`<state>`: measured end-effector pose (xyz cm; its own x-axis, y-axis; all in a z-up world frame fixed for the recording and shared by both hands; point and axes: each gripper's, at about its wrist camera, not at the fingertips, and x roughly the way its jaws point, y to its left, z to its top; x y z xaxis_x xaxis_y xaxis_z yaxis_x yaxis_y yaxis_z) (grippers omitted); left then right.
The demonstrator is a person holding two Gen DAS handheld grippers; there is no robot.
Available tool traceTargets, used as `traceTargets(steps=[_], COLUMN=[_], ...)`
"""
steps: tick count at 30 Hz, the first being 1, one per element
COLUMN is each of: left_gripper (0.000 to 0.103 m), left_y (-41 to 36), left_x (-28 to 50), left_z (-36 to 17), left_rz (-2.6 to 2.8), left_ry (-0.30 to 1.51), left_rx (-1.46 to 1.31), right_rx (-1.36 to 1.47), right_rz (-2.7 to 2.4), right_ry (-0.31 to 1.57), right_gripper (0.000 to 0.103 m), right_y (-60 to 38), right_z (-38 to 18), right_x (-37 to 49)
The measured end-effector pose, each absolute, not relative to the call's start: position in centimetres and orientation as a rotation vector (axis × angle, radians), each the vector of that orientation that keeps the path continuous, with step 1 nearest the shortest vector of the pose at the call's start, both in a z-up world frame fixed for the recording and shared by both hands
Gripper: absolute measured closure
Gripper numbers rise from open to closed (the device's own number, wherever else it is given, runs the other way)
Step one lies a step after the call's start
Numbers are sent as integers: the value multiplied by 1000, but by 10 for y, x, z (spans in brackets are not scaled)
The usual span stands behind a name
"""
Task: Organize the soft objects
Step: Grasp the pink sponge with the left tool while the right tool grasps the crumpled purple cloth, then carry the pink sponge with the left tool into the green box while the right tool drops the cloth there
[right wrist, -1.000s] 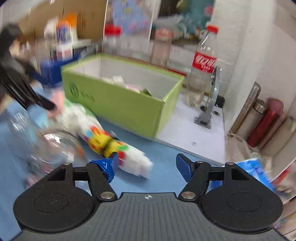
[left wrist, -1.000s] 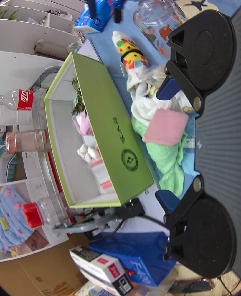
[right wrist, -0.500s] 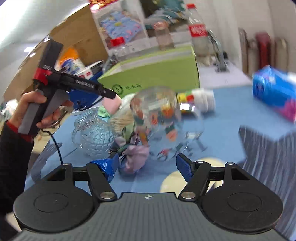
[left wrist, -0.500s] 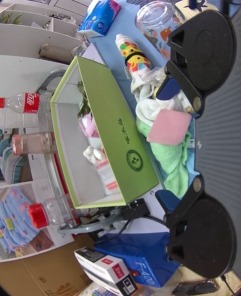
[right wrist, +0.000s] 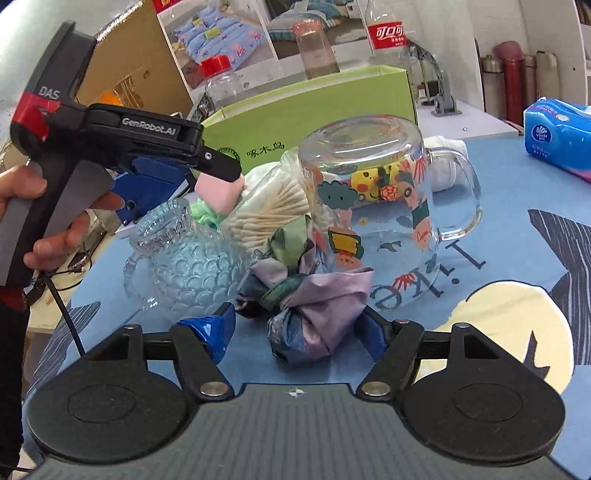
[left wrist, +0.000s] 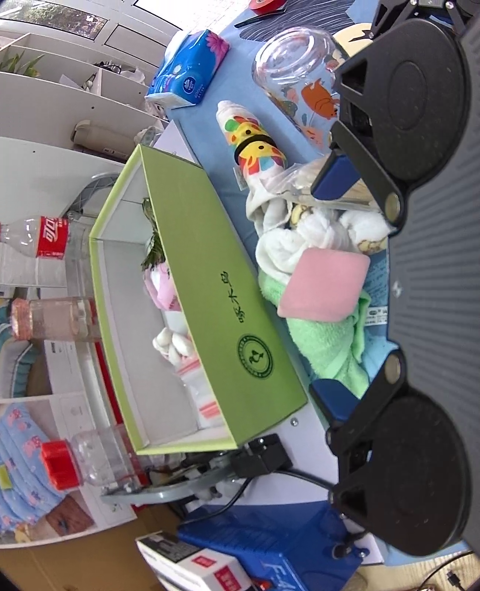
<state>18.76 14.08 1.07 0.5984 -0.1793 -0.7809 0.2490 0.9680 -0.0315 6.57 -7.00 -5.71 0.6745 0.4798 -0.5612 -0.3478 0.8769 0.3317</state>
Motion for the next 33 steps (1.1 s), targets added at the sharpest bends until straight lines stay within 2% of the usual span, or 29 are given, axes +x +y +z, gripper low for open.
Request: traceTargets(steps=[4, 7, 10, 12, 13, 14, 20, 26, 29, 33], left_gripper=[1, 4, 25, 39, 51, 59, 64, 64, 64, 64], left_y=[142, 142, 143, 146, 147, 148, 169, 188, 191, 193], left_x=[196, 198, 199, 198, 197, 195, 180, 157, 160, 179], left_z=[4, 0, -3, -2, 0, 3, 20, 56, 78, 103], left_rz=[-265, -270, -278, -278, -274, -260, -236, -223, -212, -189], left_ry=[920, 922, 933, 921, 914, 902, 859, 770, 730, 685], left_rx=[60, 50, 47, 31, 32, 38, -53, -105, -122, -133], right_rx=[335, 289, 187, 195, 183, 171, 242, 384, 387, 256], right_rz=[444, 448, 450, 487, 487, 486, 565, 682, 731, 711], right_ry=[646, 648, 637, 624, 613, 610, 612, 526, 487, 436], right_gripper=[45, 45, 46, 56, 74, 77, 81, 81, 80, 80], right_y=[-80, -74, -63, -64, -65, -67, -90, -118, -127, -137], right_z=[-63, -60, -59, -62, -63, -64, -56, -10, 17, 62], right_x=[63, 63, 61, 61, 61, 61, 52, 46, 66, 117])
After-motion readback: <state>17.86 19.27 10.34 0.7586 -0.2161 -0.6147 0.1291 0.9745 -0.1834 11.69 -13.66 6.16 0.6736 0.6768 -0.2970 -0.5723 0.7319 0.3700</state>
